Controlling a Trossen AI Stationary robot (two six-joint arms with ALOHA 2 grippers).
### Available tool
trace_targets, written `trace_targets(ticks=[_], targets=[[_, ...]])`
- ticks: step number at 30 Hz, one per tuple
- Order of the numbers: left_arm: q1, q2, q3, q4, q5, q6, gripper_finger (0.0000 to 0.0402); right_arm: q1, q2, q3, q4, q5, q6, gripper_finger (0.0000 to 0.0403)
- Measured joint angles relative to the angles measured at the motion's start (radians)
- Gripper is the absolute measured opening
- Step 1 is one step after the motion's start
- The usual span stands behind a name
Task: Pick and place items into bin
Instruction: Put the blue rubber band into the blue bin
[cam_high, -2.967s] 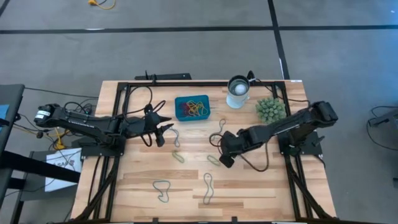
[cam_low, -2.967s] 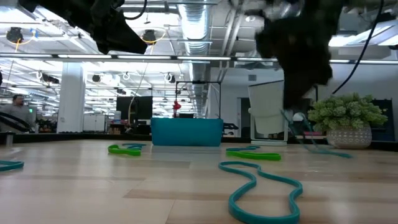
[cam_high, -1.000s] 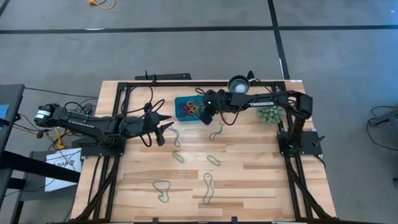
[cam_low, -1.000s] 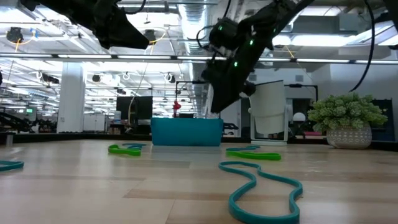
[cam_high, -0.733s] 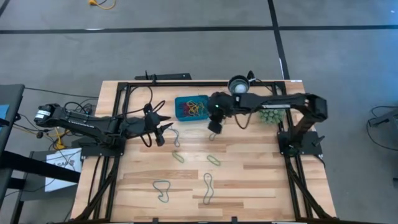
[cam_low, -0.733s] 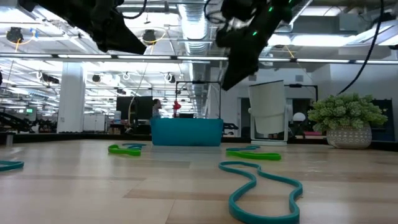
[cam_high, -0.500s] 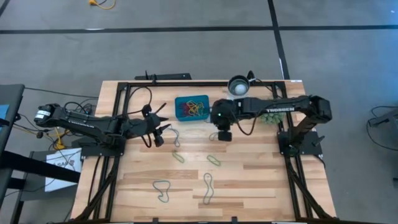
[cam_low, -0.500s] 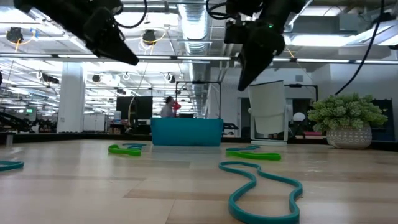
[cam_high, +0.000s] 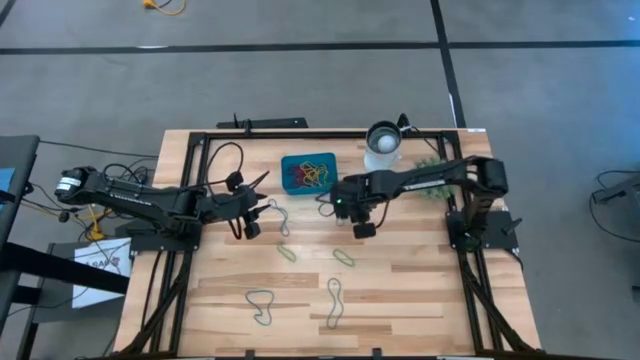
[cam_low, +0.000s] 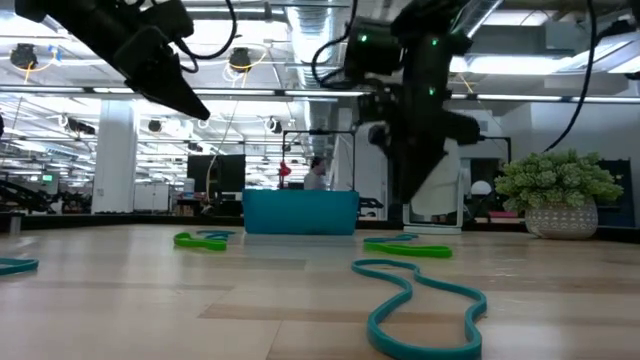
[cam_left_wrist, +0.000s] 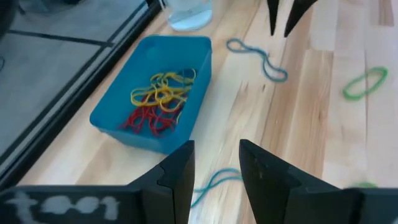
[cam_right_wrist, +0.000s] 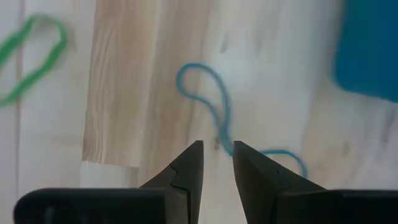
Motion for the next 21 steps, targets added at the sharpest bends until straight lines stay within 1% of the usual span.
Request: trace_targets(ticks=[5,10,15,19,21], targets=[[0.0,0.0,0.0,-0.003,-0.002,-0.003,0.0116,-0.001,0.076,0.001,0.006,0.01,-0.073,0.0082],[0.0,0.0,0.0,-0.003,-0.001,-0.003,0.0116,-0.016,0.112,0.001,0.006,0.053,-0.079,0.0082],[0.0,0.0,0.0,-0.002,-0.001,-0.002,0.0116,-0.031,0.117,0.001,0.012,0.053,-0.096,0.0081],[0.0,0.0,0.0,-0.002,-0.001,-0.001,0.0116,-0.041,0.117,0.001,0.054,0.05,-0.114,0.0081],[0.0,0.0,0.0,-0.002,-0.001,-0.001,0.0116,-0.043,0.117,0.001,0.06,0.023,-0.124,0.0081]])
